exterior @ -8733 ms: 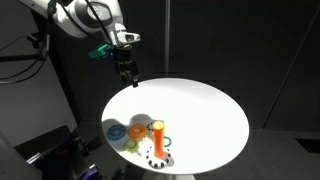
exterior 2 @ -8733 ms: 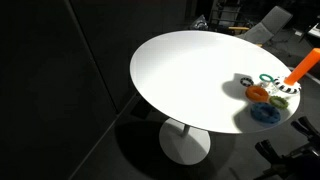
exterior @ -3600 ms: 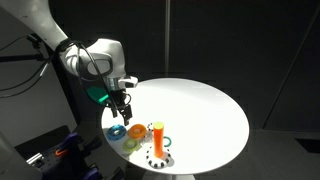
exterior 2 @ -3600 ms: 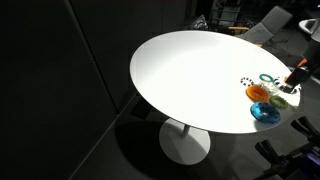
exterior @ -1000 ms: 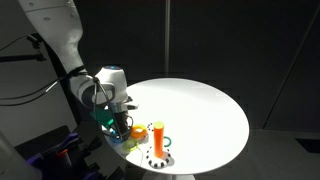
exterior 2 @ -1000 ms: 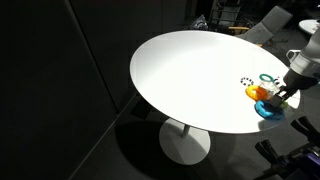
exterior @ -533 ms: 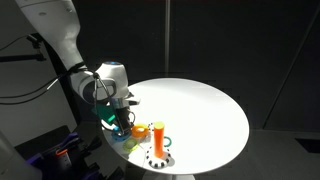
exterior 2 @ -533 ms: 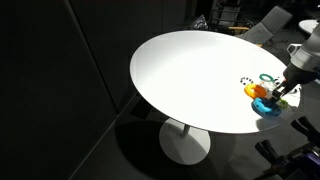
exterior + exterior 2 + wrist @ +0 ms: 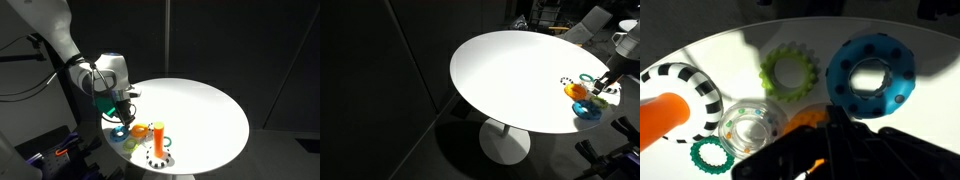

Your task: Put the blue ring on the stack

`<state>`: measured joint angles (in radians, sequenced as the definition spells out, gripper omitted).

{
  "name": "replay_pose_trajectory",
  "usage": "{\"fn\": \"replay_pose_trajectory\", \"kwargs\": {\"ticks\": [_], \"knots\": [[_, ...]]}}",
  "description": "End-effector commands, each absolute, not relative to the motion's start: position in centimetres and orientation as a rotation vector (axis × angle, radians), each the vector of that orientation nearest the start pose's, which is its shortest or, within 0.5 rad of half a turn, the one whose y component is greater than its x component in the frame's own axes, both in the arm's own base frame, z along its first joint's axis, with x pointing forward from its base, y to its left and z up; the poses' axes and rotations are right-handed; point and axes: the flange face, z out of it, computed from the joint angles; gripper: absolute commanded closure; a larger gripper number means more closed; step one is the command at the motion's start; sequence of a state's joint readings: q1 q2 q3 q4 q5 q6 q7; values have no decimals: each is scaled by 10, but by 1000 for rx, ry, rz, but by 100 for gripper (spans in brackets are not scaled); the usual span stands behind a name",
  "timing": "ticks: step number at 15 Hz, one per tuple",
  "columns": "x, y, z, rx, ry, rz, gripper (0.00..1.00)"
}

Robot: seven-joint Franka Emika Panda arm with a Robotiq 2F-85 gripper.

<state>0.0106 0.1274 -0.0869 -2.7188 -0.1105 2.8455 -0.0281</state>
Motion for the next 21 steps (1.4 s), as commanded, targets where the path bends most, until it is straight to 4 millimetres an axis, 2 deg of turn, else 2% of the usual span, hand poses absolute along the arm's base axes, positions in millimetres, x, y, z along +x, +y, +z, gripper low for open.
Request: {"fn": "replay_pose_trajectory", "kwargs": {"ticks": [1, 9, 10, 21], "knots": [[400, -27, 196, -3188, -96, 18, 68], [397, -28, 180, -3194, -103, 69, 5], [397, -27, 177, -3194, -114, 77, 1], [394, -22, 147, -3203, -314, 161, 0]]}}
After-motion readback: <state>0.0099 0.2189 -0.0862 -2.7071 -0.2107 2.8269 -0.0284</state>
